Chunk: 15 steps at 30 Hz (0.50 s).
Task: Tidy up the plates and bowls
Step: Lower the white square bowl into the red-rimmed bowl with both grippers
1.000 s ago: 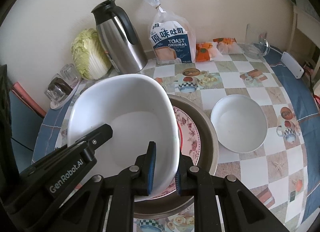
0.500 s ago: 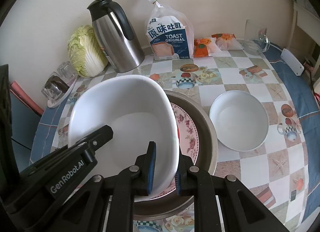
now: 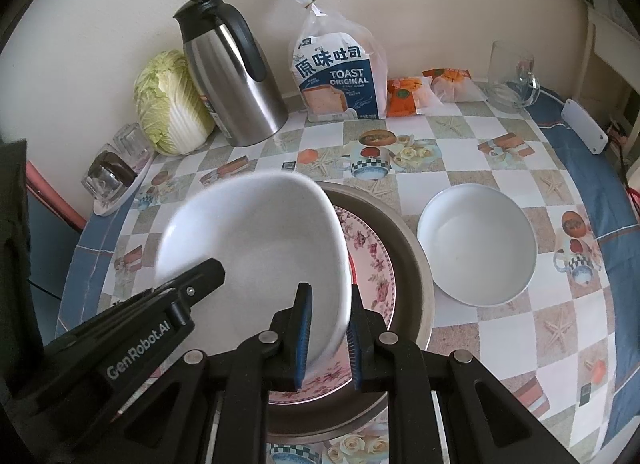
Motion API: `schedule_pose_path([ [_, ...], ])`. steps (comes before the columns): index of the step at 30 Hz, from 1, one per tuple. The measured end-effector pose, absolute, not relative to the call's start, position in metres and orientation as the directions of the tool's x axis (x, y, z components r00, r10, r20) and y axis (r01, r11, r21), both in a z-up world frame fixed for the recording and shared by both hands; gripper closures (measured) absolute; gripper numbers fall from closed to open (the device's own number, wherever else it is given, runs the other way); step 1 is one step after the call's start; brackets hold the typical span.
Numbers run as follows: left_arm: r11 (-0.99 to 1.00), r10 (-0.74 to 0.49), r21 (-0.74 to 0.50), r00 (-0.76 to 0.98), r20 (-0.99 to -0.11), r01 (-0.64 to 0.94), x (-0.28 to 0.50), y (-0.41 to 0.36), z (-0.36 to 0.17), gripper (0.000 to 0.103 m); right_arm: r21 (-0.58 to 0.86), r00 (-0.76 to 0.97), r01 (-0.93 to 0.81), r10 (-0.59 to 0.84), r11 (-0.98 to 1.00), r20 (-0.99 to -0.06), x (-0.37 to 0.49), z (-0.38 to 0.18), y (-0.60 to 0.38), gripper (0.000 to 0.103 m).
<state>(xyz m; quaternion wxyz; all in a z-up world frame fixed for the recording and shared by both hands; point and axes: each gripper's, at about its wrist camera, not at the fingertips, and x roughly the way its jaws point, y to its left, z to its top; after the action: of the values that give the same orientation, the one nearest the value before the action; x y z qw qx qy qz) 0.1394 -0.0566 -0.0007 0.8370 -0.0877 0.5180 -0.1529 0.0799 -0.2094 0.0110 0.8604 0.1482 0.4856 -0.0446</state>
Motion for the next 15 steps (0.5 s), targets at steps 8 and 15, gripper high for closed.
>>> schedule_pose_path([
  [8,0.933,-0.361,-0.325,0.412,-0.837,0.157,0.1397,-0.0552,-0.0014,0.091,0.21,0.524,0.219,0.066,0.953,-0.849,0.0797,0.0108,-0.2089,0.085],
  [15,0.933,-0.36,-0.327,0.416,-0.835,0.153,0.1401,-0.0542,-0.0013,0.09,0.218,0.529,0.219,0.073,0.951,-0.846,0.0792,0.0119,-0.2119,0.085],
])
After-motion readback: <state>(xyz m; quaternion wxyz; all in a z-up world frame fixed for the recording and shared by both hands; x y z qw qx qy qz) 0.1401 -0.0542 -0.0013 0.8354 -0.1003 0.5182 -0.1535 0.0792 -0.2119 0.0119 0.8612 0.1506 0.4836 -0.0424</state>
